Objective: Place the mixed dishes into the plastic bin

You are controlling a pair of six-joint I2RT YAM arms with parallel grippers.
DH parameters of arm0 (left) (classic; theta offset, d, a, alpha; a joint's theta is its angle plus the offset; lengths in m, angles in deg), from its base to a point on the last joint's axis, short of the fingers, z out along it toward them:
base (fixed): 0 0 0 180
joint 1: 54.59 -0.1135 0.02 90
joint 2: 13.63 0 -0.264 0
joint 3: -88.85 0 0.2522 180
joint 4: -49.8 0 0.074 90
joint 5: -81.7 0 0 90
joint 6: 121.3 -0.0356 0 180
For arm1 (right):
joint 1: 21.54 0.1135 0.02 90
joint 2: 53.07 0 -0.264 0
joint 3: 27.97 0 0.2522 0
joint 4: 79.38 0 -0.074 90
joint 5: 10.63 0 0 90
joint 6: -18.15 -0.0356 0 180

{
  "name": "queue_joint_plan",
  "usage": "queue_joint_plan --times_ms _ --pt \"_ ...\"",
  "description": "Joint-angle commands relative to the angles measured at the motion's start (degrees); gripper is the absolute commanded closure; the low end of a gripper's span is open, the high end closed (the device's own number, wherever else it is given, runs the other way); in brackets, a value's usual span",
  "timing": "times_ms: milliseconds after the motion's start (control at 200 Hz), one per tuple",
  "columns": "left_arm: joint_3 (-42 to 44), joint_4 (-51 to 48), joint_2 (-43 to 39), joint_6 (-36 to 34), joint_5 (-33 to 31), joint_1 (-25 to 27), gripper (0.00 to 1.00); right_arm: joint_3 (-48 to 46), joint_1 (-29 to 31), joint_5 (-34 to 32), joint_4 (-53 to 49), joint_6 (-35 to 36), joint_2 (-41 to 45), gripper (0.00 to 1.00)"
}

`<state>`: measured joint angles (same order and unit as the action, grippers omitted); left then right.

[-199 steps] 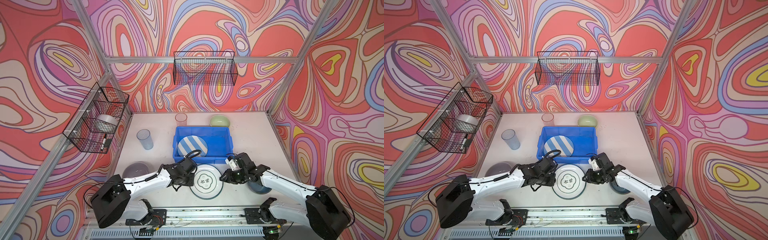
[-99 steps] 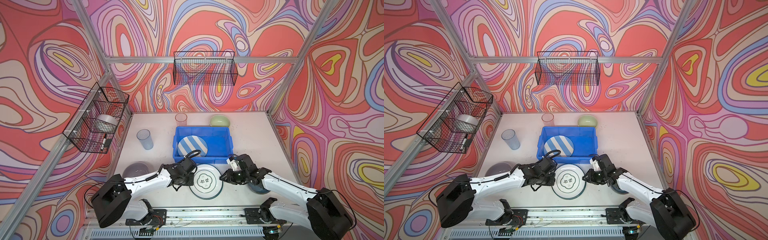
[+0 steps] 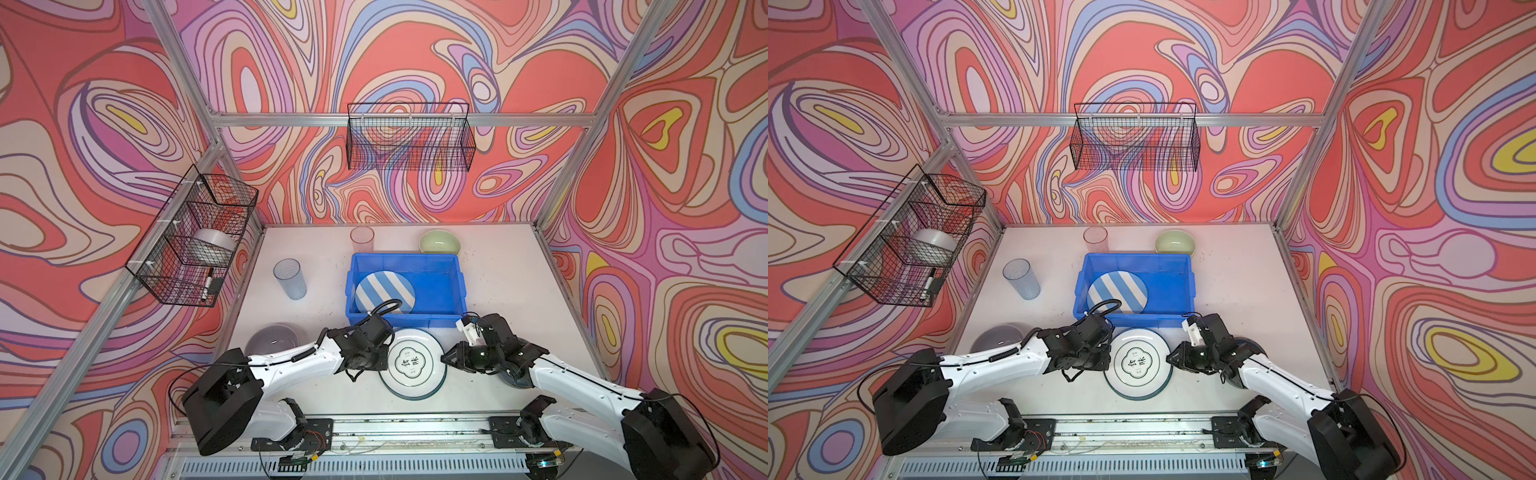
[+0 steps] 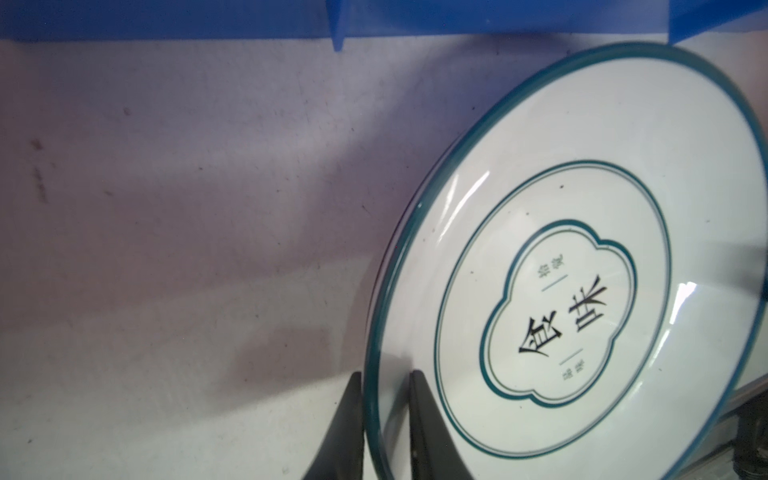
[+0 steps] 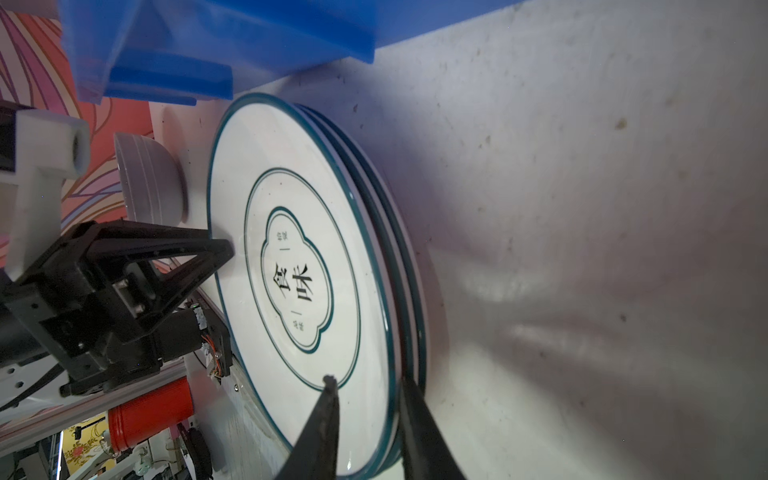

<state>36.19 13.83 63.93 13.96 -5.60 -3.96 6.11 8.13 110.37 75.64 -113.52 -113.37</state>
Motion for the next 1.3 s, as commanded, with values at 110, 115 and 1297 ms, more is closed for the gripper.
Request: queue_joint_plan --times_ms 110,115,1297 --pt "0.51 4.73 3.19 -1.84 5.36 1.82 0.81 0.49 1.09 8.03 8.92 0.56 2.09 0.74" --pt "0.5 4.73 3.2 -1.84 5.37 1.79 0.81 0.46 1.09 8.07 9.02 0.64 2.1 0.74" --pt "0.47 3.86 2.85 -2.01 4.77 1.79 0.81 -0.82 1.13 7.58 15.88 -1.2 4.41 0.74"
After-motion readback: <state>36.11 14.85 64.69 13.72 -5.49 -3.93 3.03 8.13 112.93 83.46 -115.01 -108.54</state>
